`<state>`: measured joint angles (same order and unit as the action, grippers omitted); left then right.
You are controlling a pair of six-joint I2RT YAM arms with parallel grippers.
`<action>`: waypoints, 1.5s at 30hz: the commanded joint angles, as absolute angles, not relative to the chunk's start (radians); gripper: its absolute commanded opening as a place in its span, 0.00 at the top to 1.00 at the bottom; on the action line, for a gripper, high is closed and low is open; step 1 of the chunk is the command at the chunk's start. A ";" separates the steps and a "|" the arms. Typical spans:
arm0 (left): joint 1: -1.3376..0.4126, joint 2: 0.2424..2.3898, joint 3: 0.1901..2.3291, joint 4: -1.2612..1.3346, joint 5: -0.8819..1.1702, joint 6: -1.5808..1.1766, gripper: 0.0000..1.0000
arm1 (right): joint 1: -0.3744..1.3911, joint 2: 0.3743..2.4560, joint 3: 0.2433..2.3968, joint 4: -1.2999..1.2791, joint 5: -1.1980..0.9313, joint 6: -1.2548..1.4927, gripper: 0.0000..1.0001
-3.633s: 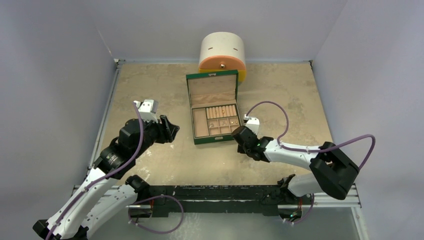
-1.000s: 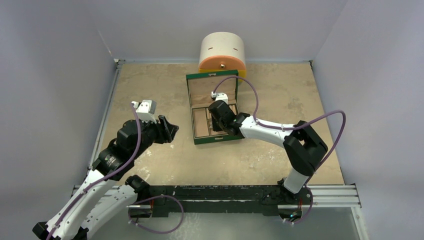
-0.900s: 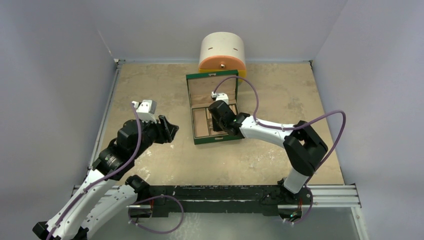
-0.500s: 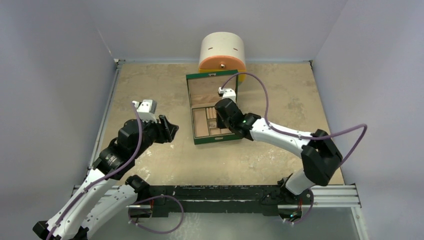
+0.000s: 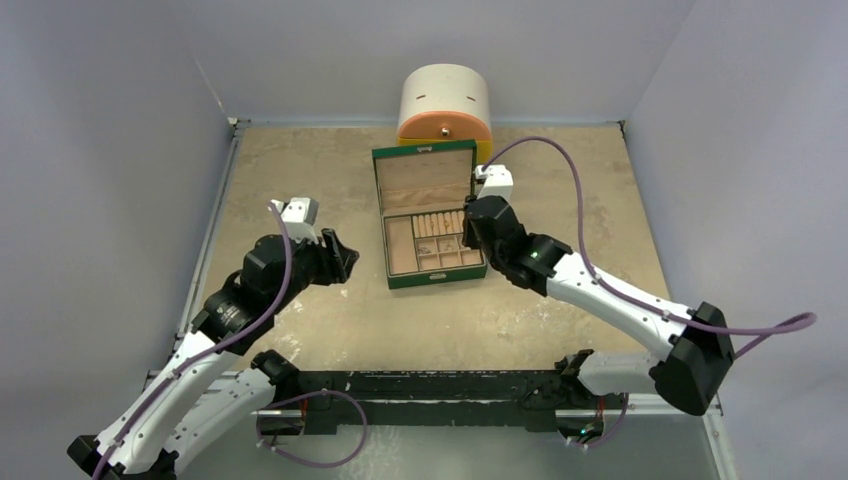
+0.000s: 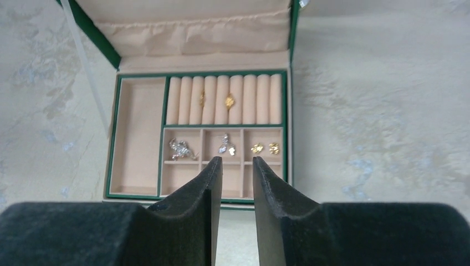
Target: Organize the mixed jewelry
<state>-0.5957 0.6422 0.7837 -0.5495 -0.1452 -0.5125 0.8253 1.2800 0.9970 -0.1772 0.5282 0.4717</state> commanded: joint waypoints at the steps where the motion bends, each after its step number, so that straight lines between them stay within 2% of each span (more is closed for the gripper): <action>1: -0.591 0.654 0.808 -0.532 -0.161 -0.512 0.47 | 0.795 1.219 1.012 -0.175 0.609 0.376 0.69; 8: -0.591 0.671 0.818 -0.533 -0.179 -0.509 0.47 | 0.699 1.215 1.027 -0.120 0.586 0.331 0.71; 14: -0.590 0.749 0.900 -0.540 -0.288 -0.470 0.48 | 0.603 1.262 1.117 -0.086 0.538 0.310 0.75; 19: -0.591 0.874 1.035 -0.553 -0.447 -0.451 0.48 | 0.528 1.324 1.212 -0.089 0.442 0.320 0.84; 23: -0.590 0.976 1.129 -0.530 -0.586 -0.441 0.42 | 0.488 1.376 1.282 -0.087 0.381 0.339 0.99; 26: -0.589 1.057 1.198 -0.510 -0.627 -0.448 0.38 | 0.461 1.413 1.329 -0.086 0.335 0.357 1.00; 38: -0.525 1.329 1.439 -0.457 -0.616 -0.509 0.32 | 0.356 1.535 1.396 -0.049 0.122 0.449 1.00; 45: -0.376 1.476 1.524 -0.421 -0.397 -0.569 0.34 | 0.322 1.572 1.397 -0.023 0.050 0.484 1.00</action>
